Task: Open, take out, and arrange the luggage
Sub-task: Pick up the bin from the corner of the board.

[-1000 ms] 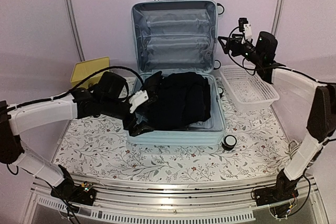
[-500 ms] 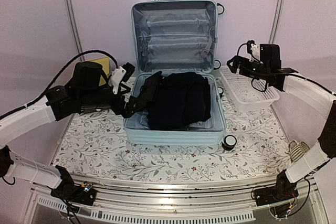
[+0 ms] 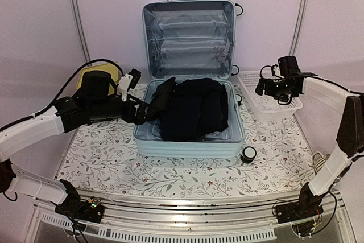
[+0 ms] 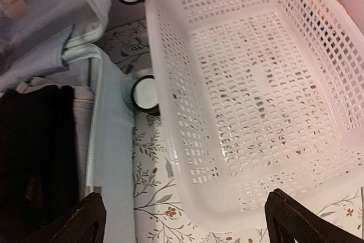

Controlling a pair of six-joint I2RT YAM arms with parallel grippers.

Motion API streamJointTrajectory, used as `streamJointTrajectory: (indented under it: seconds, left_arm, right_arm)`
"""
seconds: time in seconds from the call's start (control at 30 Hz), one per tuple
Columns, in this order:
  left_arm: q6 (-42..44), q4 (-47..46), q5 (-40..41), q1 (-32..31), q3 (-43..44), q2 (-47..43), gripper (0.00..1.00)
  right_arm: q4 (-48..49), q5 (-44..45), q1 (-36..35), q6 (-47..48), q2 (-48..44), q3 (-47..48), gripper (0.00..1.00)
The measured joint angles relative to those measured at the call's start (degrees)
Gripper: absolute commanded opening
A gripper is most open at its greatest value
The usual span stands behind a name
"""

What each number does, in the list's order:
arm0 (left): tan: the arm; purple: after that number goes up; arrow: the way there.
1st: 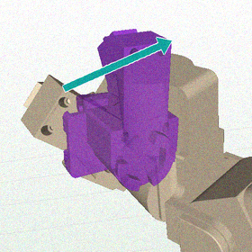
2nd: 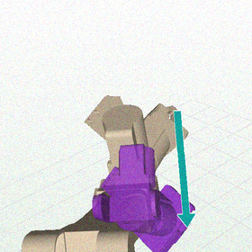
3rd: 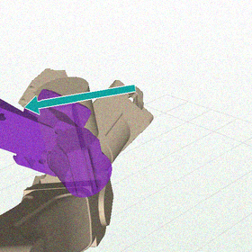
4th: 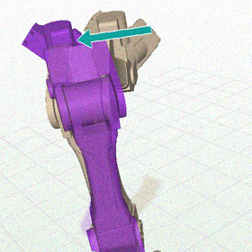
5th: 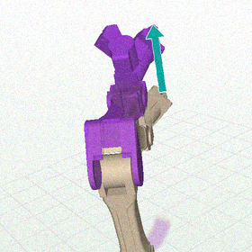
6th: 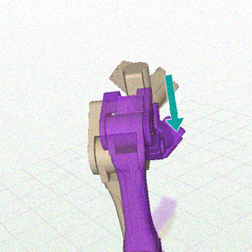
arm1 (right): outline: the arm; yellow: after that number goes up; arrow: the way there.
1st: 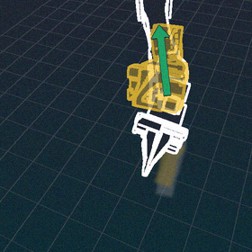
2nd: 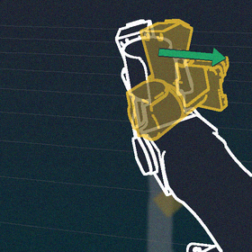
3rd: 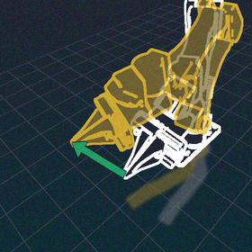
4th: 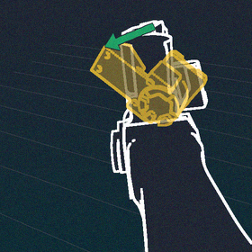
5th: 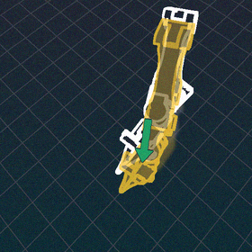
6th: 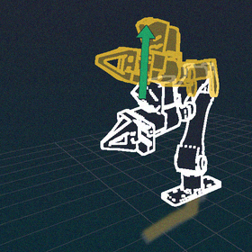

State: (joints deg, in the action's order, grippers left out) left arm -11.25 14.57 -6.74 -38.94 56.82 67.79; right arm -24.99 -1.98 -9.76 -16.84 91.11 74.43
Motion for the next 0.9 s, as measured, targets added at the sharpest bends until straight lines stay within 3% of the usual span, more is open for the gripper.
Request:
streamJointTrajectory:
  seconds: [0.33, 0.9]
  left_arm:
    - [-1.29, -1.68, 0.50, 1.20, -2.45, -0.52, 0.98]
    - [-2.51, -3.39, 0.11, 4.24, -2.49, 3.63, 0.98]
  right_arm:
    - [-9.33, -1.09, 0.61, 6.82, 9.42, 7.43, 0.94]
    - [-13.42, 8.33, -4.42, 10.01, 22.14, 17.07, 0.87]
